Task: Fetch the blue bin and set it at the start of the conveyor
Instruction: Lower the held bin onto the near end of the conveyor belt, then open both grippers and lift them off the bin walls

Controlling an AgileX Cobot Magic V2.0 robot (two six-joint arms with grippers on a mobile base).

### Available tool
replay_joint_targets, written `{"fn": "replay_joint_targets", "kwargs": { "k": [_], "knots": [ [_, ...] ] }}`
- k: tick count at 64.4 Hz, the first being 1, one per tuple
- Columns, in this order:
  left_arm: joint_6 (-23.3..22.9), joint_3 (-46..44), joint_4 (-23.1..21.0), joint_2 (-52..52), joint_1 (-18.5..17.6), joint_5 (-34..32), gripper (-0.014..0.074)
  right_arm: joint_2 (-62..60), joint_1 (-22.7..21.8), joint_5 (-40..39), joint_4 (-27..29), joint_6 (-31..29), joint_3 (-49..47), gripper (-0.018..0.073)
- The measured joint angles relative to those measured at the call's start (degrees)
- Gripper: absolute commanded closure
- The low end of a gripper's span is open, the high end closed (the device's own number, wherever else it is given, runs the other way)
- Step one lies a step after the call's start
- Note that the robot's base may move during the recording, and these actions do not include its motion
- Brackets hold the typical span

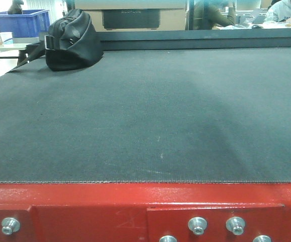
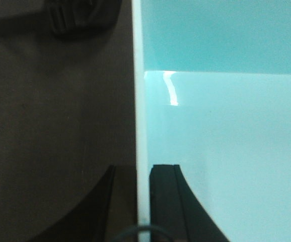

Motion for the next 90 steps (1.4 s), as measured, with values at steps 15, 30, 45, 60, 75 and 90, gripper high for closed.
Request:
{"fn": "replay_joint_targets", "kwargs": {
  "k": [15, 30, 45, 60, 75, 90],
  "knots": [
    [-2.76, 13.22, -0.08, 2.46, 0.73, -11.42, 0.0708, 3.15, -0.85, -8.49, 0.0, 2.99, 11.92, 0.0721],
    [-3.66, 17.81, -0.12, 6.86, 1.08, -14.99, 0.0708, 8.7, -1.06, -9.86, -0.11, 3.3, 12.93, 0.0721],
    [-3.76, 17.89, -0.35, 9.18, 1.21, -15.09, 0.0635, 11.29, -1.1, -9.69, 0.11, 3.45, 12.93, 0.0466],
    [-4.73, 17.89, -2.39, 9.72, 1.21, -14.84, 0.0243, 11.97, -0.72, -11.45, 2.41, 3.45, 12.93, 0.0234],
    [-5.54, 17.78, -3.09, 9.72, 2.39, -14.06, 0.0265, 11.97, -1.12, -11.77, 3.63, 4.53, 12.93, 0.0235],
    [-5.54, 17.71, 0.16, 7.33, 2.94, -13.96, 0.0298, 10.72, -2.02, -10.11, 2.83, 4.73, 12.93, 0.0252]
  ]
}}
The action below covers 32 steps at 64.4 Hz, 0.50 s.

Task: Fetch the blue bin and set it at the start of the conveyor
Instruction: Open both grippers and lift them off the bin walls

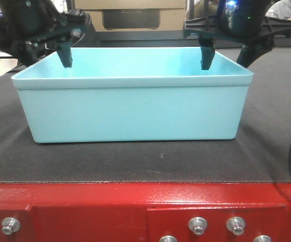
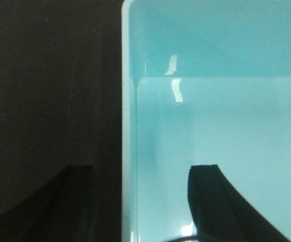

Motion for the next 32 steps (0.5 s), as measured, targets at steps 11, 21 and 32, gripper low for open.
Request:
{"fn": "replay_joint_targets", "kwargs": {
  "k": [11, 21, 32],
  "knots": [
    [0.0, 0.0, -1.09, -4.39, 0.0, 0.13, 0.0494, -4.47, 0.0, 0.76, -0.1, -0.39, -0.1, 0.0472],
    [0.0, 0.0, -2.28, -10.29, 0.0, 0.85, 0.0707, -10.05, 0.0, 1.24, -0.14, -1.33, -0.1, 0.0729],
    [3.68, 0.0, -5.71, -16.44, 0.0, 2.04, 0.0707, -15.82, 0.0, 1.34, -0.14, -5.19, -0.1, 0.0721]
  ]
}}
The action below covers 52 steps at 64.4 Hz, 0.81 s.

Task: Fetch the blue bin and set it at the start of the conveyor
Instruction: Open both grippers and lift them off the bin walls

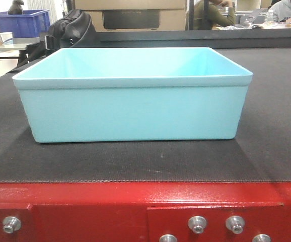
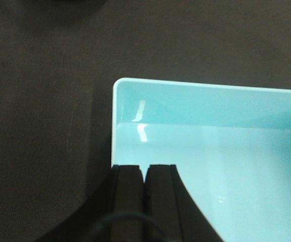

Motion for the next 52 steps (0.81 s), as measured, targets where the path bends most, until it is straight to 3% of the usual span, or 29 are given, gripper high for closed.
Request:
{"fn": "replay_joint_targets", "kwargs": {
  "k": [8, 18, 24, 33, 52],
  "knots": [
    [9.66, 0.58, -8.01, -3.25, 0.0, -1.24, 0.0707, -3.48, 0.0, -2.39, 0.0, -6.52, 0.63, 0.0721],
    [28.51, 4.12, -24.1, -6.74, 0.0, -5.82, 0.0707, -8.54, 0.0, -11.14, 0.23, -11.7, 6.42, 0.0721],
    [36.48, 6.63, -31.43, -8.31, 0.0, -8.15, 0.0707, -12.38, 0.0, -17.29, 0.3, -12.47, 11.88, 0.0721],
    [40.67, 13.34, -36.46, -11.07, 0.0, -14.8, 0.0707, -19.31, 0.0, -25.61, 0.3, -12.8, 22.52, 0.0721],
    [41.34, 33.56, -41.11, -23.36, 0.0, -31.91, 0.0707, -33.98, 0.0, -29.35, 0.51, -12.91, 37.18, 0.0721]
  ]
}}
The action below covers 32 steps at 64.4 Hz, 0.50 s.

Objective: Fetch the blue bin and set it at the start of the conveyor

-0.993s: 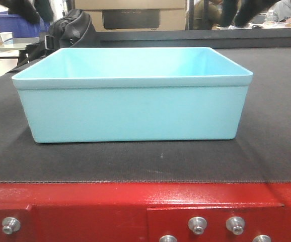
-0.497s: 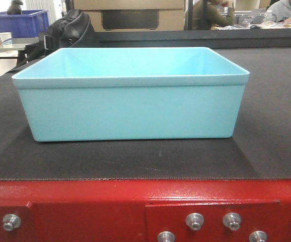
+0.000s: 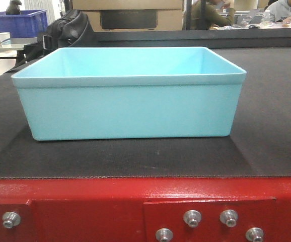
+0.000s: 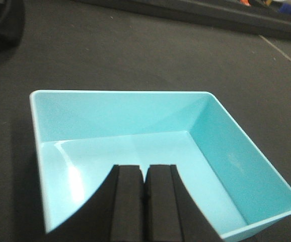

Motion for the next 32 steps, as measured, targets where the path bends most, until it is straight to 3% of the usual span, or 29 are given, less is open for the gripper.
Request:
{"fn": "replay_joint_targets", "kwargs": {
  "k": [13, 32],
  "knots": [
    [0.0, 7.76, -0.23, -12.24, 0.0, -2.23, 0.0707, -8.81, 0.0, -0.13, 0.32, -0.1, 2.84, 0.0721],
    [0.0, 8.81, -0.26, -23.35, 0.0, -4.58, 0.0707, -16.9, 0.0, -3.6, 0.44, -0.1, 2.91, 0.0721]
  ]
}}
